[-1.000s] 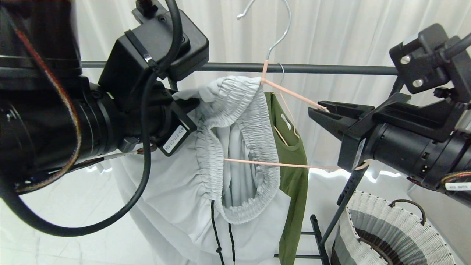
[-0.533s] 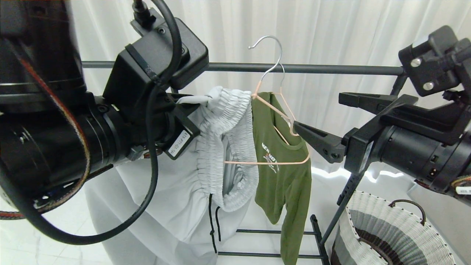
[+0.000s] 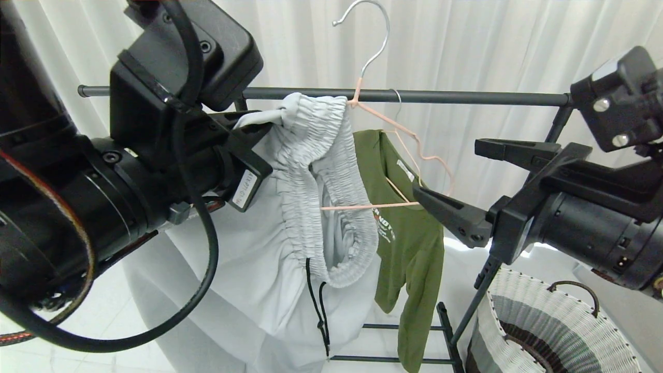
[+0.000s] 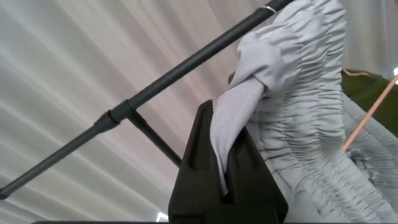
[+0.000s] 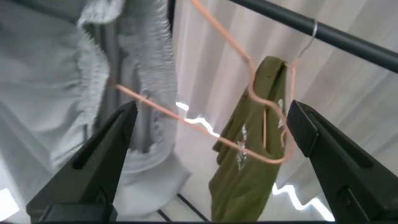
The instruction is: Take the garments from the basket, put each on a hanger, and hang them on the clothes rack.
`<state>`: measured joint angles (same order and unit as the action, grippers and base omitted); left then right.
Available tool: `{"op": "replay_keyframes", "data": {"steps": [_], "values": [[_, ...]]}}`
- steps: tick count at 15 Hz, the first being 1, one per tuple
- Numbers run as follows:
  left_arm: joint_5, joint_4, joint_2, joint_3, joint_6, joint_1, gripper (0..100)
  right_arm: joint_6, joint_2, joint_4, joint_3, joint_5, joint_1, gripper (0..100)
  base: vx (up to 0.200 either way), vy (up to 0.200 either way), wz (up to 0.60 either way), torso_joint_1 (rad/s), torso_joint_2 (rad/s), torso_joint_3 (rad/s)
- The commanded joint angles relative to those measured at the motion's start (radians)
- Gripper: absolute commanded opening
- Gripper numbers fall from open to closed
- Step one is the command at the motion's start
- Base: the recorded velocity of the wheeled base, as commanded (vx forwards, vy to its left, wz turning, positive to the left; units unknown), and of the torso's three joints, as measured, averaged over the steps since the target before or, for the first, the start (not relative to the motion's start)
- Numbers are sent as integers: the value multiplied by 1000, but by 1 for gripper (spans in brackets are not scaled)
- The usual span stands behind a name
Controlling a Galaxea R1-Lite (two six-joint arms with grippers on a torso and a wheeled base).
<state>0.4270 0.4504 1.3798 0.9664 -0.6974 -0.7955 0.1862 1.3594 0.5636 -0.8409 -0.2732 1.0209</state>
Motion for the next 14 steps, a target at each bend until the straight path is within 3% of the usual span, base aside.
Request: {"op": "replay_keyframes", "data": {"steps": [1, 5, 10, 14], "values": [[-1, 63, 8, -25, 4, 2, 0, -2, -9, -2, 26, -1, 53, 100, 0, 0, 0, 0, 0, 0], [-14, 200, 21, -23, 9, -1, 0, -34, -2, -33, 65, 0, 116, 100, 0, 0, 0, 0, 0, 0], [-51, 266, 19, -15, 3, -33, 0, -309, 60, -31, 57, -14, 84, 100, 0, 0, 0, 0, 0, 0], [-51, 269, 16, 9, 1, -59, 0, -352, 115, -30, 63, -35, 22, 100, 0, 0, 0, 0, 0, 0]]}}
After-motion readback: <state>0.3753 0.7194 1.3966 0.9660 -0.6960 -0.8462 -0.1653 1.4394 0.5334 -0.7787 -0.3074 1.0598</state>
